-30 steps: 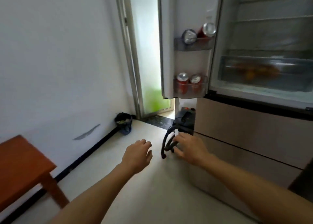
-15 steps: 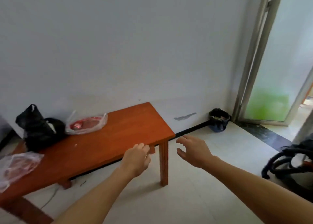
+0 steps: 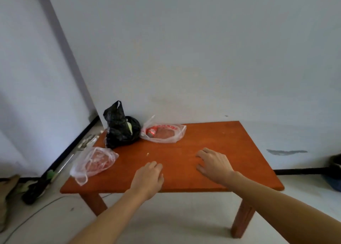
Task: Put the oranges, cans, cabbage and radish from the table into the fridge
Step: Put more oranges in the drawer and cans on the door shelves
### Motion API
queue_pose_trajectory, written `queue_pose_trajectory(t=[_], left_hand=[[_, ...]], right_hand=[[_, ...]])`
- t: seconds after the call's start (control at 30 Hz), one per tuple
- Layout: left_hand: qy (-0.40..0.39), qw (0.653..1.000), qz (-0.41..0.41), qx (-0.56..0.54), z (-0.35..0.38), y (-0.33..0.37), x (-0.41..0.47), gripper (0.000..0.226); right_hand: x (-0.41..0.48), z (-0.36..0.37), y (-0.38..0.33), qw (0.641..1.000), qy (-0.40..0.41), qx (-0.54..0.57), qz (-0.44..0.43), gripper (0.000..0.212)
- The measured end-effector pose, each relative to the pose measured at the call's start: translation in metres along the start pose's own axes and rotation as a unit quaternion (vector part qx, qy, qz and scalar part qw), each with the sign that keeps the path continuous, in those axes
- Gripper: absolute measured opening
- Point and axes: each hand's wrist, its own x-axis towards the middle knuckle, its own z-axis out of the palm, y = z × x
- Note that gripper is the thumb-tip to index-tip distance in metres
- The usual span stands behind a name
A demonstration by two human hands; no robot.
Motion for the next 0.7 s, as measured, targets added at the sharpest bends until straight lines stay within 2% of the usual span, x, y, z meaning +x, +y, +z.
queue_pose_trajectory(t=[0.27,0.43,0.57,0.7], left_hand=[[-0.004,0.997,-0.072,0.018,0.003,-0.092,0.095,0.035],[-0.011,0.997,-0.076,0.031,0.021,-0.133,0.149,0.027],[-0.019,0.998,-0.018,0.053,0.049,-0.170,0.209,0.029],[-0.035,0.990,0.088,0.105,0.076,-0.213,0.292,0.037]], right_hand=[[0.159,0.045,0.003,0.999,-0.041,0.004,-0.026,0.037],[0.227,0.078,0.007,0.997,-0.069,-0.007,-0.040,0.036],[0.277,0.107,0.018,0.997,-0.074,-0.009,-0.017,0.037],[0.337,0.135,0.035,0.996,-0.081,-0.031,0.020,0.035]])
